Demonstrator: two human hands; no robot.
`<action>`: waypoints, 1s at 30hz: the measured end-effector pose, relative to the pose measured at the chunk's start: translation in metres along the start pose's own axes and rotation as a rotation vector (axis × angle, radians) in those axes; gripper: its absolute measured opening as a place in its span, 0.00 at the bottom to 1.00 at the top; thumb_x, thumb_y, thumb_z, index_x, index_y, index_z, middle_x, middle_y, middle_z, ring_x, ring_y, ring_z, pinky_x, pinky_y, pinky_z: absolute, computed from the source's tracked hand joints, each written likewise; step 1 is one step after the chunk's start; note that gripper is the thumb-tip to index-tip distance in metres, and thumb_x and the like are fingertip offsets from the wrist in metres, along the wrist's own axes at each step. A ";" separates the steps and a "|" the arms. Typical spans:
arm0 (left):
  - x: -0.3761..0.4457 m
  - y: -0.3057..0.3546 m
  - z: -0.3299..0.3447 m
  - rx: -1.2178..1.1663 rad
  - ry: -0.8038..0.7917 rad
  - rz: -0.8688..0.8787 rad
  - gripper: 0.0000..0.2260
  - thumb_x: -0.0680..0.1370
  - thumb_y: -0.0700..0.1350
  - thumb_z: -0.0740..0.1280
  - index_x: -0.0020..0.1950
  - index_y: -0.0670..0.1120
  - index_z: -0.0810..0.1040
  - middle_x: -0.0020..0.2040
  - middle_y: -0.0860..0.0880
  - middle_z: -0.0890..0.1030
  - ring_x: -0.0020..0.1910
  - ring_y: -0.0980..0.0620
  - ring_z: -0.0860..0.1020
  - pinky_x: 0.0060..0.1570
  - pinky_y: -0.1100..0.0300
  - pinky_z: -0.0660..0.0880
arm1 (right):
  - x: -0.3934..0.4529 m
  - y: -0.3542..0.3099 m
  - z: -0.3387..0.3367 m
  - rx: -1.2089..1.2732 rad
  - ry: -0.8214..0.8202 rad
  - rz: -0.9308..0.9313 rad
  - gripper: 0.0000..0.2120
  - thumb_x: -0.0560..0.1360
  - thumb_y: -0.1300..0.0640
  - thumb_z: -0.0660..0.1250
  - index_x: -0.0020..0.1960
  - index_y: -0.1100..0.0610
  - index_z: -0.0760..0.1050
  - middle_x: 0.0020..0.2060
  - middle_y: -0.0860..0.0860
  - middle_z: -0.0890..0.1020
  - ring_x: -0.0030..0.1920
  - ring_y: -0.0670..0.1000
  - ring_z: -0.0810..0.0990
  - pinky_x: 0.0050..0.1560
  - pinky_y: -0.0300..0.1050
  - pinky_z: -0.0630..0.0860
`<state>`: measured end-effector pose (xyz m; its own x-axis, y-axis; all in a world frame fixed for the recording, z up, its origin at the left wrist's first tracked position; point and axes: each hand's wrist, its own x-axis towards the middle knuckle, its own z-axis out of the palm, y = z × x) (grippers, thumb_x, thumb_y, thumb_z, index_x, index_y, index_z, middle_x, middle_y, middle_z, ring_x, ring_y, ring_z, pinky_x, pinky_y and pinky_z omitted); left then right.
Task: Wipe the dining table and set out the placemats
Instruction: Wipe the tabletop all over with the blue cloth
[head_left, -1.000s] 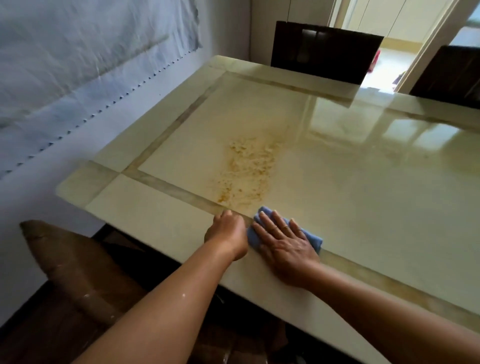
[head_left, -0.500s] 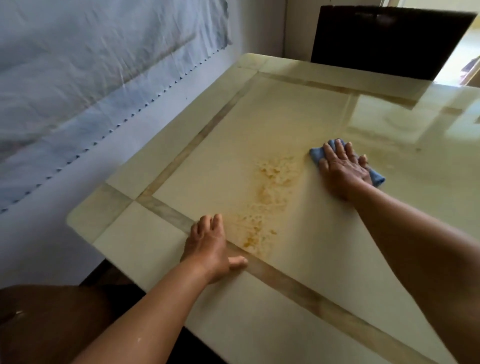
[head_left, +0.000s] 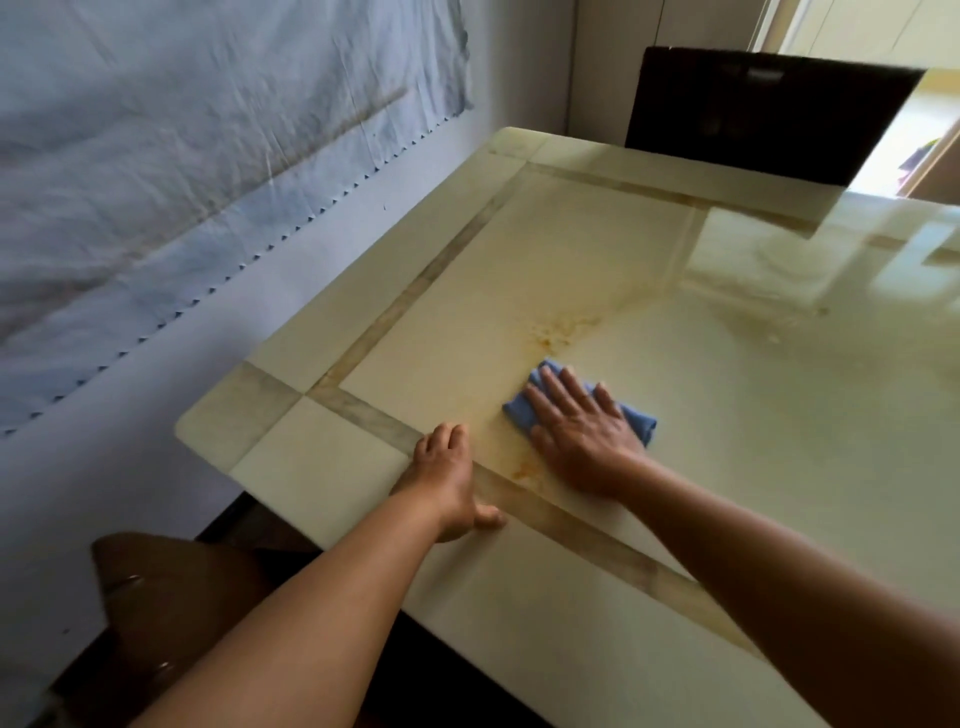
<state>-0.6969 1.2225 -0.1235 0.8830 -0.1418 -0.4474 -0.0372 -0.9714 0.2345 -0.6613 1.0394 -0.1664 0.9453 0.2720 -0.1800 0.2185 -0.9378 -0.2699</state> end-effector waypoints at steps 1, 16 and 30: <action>0.000 -0.003 -0.003 -0.011 -0.021 0.007 0.51 0.67 0.58 0.73 0.76 0.44 0.43 0.77 0.46 0.47 0.76 0.46 0.50 0.73 0.55 0.52 | -0.011 -0.014 0.008 0.011 -0.008 -0.033 0.28 0.80 0.42 0.45 0.77 0.46 0.40 0.76 0.45 0.39 0.75 0.46 0.34 0.72 0.50 0.34; -0.003 -0.069 -0.055 0.365 -0.213 0.240 0.40 0.69 0.48 0.74 0.74 0.44 0.56 0.75 0.46 0.54 0.72 0.44 0.62 0.68 0.50 0.65 | -0.070 -0.082 0.036 -0.037 -0.081 -0.251 0.24 0.81 0.43 0.46 0.75 0.38 0.45 0.72 0.37 0.37 0.72 0.44 0.30 0.70 0.43 0.30; 0.025 -0.111 -0.049 0.263 -0.108 0.383 0.40 0.68 0.55 0.72 0.73 0.57 0.53 0.74 0.54 0.52 0.73 0.49 0.52 0.70 0.51 0.62 | 0.112 0.035 -0.029 0.064 0.103 0.398 0.27 0.80 0.40 0.43 0.77 0.46 0.46 0.77 0.47 0.43 0.76 0.49 0.39 0.74 0.50 0.37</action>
<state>-0.6476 1.3360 -0.1185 0.7297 -0.5045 -0.4615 -0.4799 -0.8587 0.1800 -0.5403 1.0312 -0.1684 0.9730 -0.1352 -0.1871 -0.1814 -0.9492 -0.2573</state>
